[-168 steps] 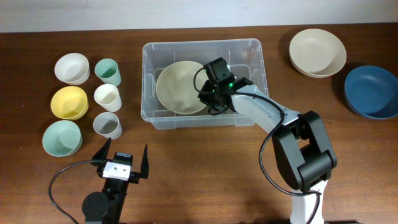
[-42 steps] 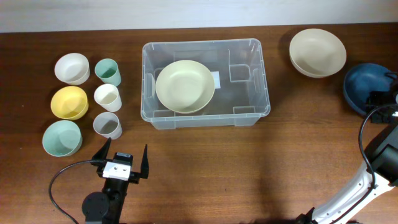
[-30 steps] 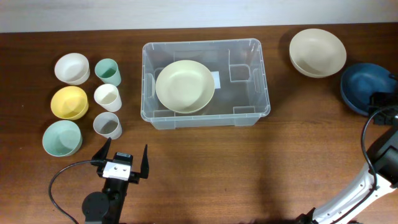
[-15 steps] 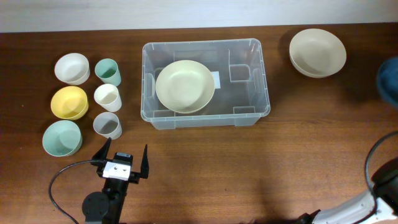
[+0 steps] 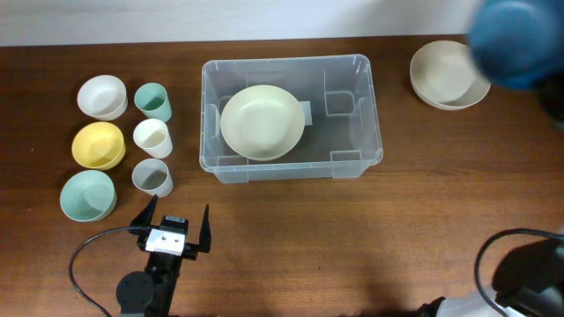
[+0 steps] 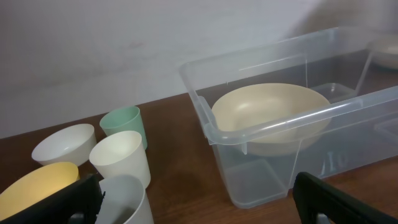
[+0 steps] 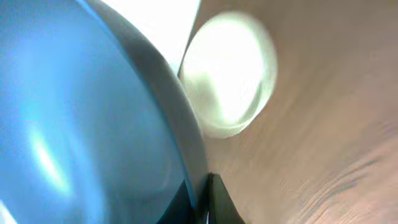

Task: Pack container
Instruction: 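Lift the blue bowl and carry it over the container, then lower the blue bowl onto the cream bowl and release it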

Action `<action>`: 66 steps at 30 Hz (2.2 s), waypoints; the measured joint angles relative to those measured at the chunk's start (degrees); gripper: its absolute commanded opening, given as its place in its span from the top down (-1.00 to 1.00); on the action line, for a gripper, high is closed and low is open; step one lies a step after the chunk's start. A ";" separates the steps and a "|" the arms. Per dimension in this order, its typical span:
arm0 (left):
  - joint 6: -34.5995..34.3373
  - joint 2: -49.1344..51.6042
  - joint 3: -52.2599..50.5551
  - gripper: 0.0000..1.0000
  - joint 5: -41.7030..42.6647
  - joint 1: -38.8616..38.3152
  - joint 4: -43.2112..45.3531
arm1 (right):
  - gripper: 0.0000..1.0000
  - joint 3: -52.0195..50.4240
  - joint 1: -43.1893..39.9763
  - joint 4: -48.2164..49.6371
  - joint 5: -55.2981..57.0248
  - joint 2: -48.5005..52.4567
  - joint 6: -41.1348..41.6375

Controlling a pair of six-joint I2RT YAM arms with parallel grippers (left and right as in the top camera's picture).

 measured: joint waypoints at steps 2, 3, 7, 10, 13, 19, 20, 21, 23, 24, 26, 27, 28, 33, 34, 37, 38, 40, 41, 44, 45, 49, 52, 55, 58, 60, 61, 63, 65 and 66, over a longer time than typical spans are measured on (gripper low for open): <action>0.00 0.00 0.00 -0.99 0.00 0.00 0.00 | 0.92 0.00 5.88 -0.48 -1.16 0.00 -1.66; 0.00 0.00 0.00 -0.99 0.00 0.00 0.00 | 0.92 0.00 9.09 -0.46 -1.68 0.00 -2.43; 0.00 0.00 0.00 -1.00 0.00 0.00 0.00 | 0.92 0.00 22.03 -0.50 -1.64 0.00 -4.33; 0.00 0.00 0.00 -0.99 0.00 0.00 0.00 | 0.92 0.00 30.77 -0.48 1.01 0.31 -5.11; 0.00 0.00 0.00 -0.99 0.00 0.00 0.00 | 0.92 0.00 38.21 -0.48 4.37 1.66 -5.38; 0.00 0.00 0.00 -0.99 0.00 0.00 0.00 | 0.93 0.00 48.15 -0.15 10.49 7.52 -5.14; 0.00 0.00 0.00 -0.99 0.00 0.00 0.00 | 0.92 0.00 48.85 0.02 11.08 8.39 -5.05; 0.00 0.00 0.00 -0.99 0.00 0.00 0.00 | 0.92 0.00 49.53 0.33 11.54 9.62 -5.09; 0.00 0.00 0.00 -0.99 0.00 0.00 0.00 | 0.93 0.00 50.10 1.03 12.37 11.56 -5.09; 0.00 0.00 0.00 -0.99 0.00 0.00 0.00 | 0.92 0.00 50.10 1.29 12.63 12.48 -5.03; 0.00 0.00 0.00 -0.99 0.00 0.00 0.00 | 0.92 0.00 49.96 1.53 13.27 14.14 -4.87; 0.00 0.00 0.00 -0.99 0.00 0.00 0.00 | 0.92 0.00 49.96 1.64 13.49 14.80 -4.90; 0.00 0.00 0.00 -0.99 0.00 0.00 0.00 | 0.92 0.00 49.92 1.79 13.57 15.58 -4.87; 0.00 0.00 0.00 -0.99 0.00 0.00 0.00 | 0.92 0.00 49.88 2.71 13.25 18.38 -4.83; 0.00 0.00 0.00 -0.99 0.00 0.00 0.00 | 0.92 0.00 49.88 2.84 12.98 18.95 -4.79; 0.00 0.00 0.00 -0.99 0.00 0.00 0.00 | 0.92 0.00 49.88 3.17 12.50 20.37 -4.70; 0.00 0.00 0.00 -0.99 0.00 0.00 0.00 | 0.92 0.00 49.88 3.30 12.41 20.70 -4.68; 0.00 0.00 0.00 -0.99 0.00 0.00 0.00 | 0.93 0.00 49.88 3.58 12.35 21.33 -4.68; 0.00 0.00 0.00 -0.99 0.00 0.00 0.00 | 0.92 0.00 49.88 3.69 12.33 21.51 -4.68; 0.00 0.00 0.00 -0.99 0.00 0.00 0.00 | 0.92 0.00 49.88 3.87 12.33 21.99 -4.68; 0.00 0.00 0.00 -0.99 0.00 0.00 0.00 | 0.92 0.00 49.88 3.91 12.33 22.03 -4.70; 0.00 0.00 0.00 -1.00 0.00 0.00 0.00 | 0.92 0.00 49.88 4.63 12.33 22.29 -4.66; 0.00 0.00 0.00 -0.99 0.00 0.00 0.00 | 0.92 0.00 49.88 5.03 12.33 22.38 -4.70; 0.00 0.00 0.00 -0.99 0.00 0.00 0.00 | 0.92 0.00 49.90 5.16 12.33 22.45 -4.63; 0.00 0.00 0.00 -0.99 0.00 0.00 0.00 | 0.92 0.00 50.05 5.31 12.33 22.56 -4.68; 0.00 0.00 0.00 -0.99 0.00 0.00 0.00 | 0.92 0.00 50.21 5.33 12.33 22.64 -4.70; 0.00 0.00 0.00 -0.99 0.00 0.00 0.00 | 0.92 0.00 50.36 5.33 12.33 22.71 -4.70; 0.00 0.00 0.00 -1.00 0.00 0.00 0.00 | 0.92 0.00 50.64 5.33 12.35 22.82 -4.66; 0.00 0.00 0.00 -1.00 0.00 0.00 0.00 | 0.92 0.00 51.06 5.33 12.39 22.84 -4.68; 0.00 0.00 0.00 -0.99 0.00 0.00 0.00 | 0.92 0.00 51.23 5.35 12.39 22.82 -4.68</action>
